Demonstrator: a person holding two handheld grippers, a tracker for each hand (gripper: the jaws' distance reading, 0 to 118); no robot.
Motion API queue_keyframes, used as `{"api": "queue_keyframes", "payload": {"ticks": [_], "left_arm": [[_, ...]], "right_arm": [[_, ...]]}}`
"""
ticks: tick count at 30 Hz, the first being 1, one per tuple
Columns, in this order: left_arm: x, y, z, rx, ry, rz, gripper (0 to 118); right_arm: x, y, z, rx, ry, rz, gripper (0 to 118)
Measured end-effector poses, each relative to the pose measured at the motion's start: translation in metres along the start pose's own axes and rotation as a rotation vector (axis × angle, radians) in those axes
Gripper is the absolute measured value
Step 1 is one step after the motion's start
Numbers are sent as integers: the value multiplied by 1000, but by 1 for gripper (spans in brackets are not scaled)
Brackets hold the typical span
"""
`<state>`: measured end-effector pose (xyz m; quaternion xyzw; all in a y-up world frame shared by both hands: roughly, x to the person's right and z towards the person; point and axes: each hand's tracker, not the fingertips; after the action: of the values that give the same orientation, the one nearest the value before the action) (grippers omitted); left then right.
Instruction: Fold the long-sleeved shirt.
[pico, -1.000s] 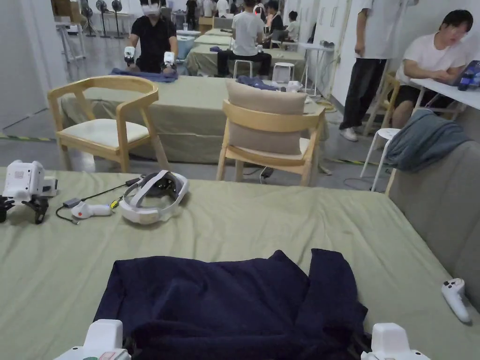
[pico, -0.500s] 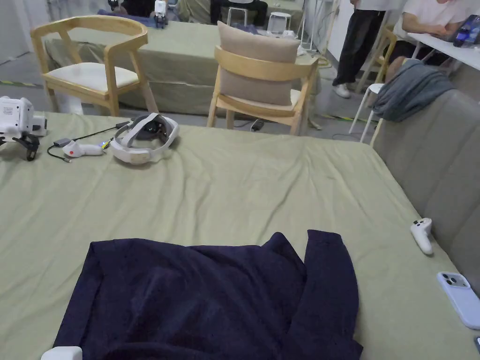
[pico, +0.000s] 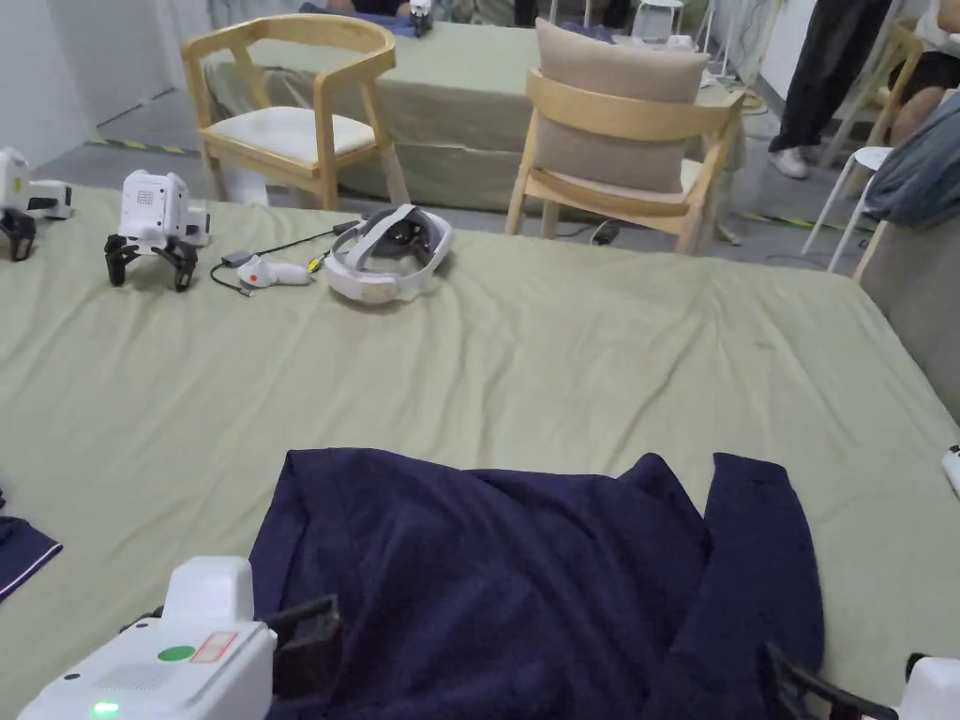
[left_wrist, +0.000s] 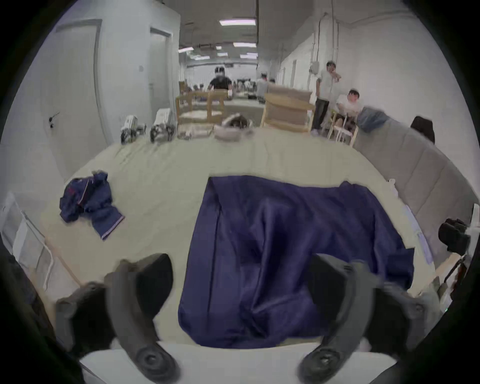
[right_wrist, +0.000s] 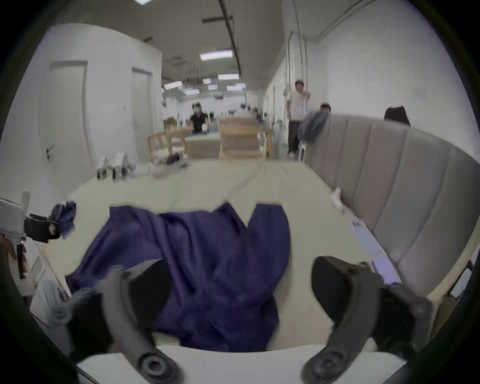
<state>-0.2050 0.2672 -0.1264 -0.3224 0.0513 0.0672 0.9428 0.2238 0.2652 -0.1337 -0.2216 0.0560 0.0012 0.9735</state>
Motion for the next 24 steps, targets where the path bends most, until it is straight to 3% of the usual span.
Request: {"api": "queue_keyframes", "payload": {"ticks": [1,2,3,4,7,8,9,10,12,13,15,22,24], "left_arm": [[2,7,1,33,-10,6,83],[3,13,0,40,-11,-3,60],[4,16,-4,45,-6,2,21],[4,17,-7,58,16,23,6],[-8,19,-25,8,-41,86,4],[-11,20,-32,-13,-37,94,4],[-16,22,-42,-32,-33,78,13],[-21,26,-58,-84,-31,85,35],[-32,38,-97,-185,-17,95,108],[-38,42,-115,-205,-12,111,109],[-46,57,-146,-195,-38,165,100],[-60,96,-238,-308,-57,205,101],[-62,100,-260,-349,-65,246,97]], "right_arm": [[-4,8,6,40,26,-16,94],[-8,11,1,42,35,-11,67],[-13,11,-6,38,11,4,16],[-18,8,-9,55,-26,22,0],[-20,-4,-23,-2,37,-30,0],[-21,-8,-24,-3,25,-27,0],[-22,-11,-25,-13,27,-18,0],[-23,-15,-30,-28,24,-15,0],[-21,-22,-42,-62,36,-44,0],[-22,-21,-43,-74,40,-56,0],[-22,-24,-55,-87,36,-56,0],[-25,-24,-90,-136,41,-69,0],[-24,-23,-101,-147,46,-73,0]]}}
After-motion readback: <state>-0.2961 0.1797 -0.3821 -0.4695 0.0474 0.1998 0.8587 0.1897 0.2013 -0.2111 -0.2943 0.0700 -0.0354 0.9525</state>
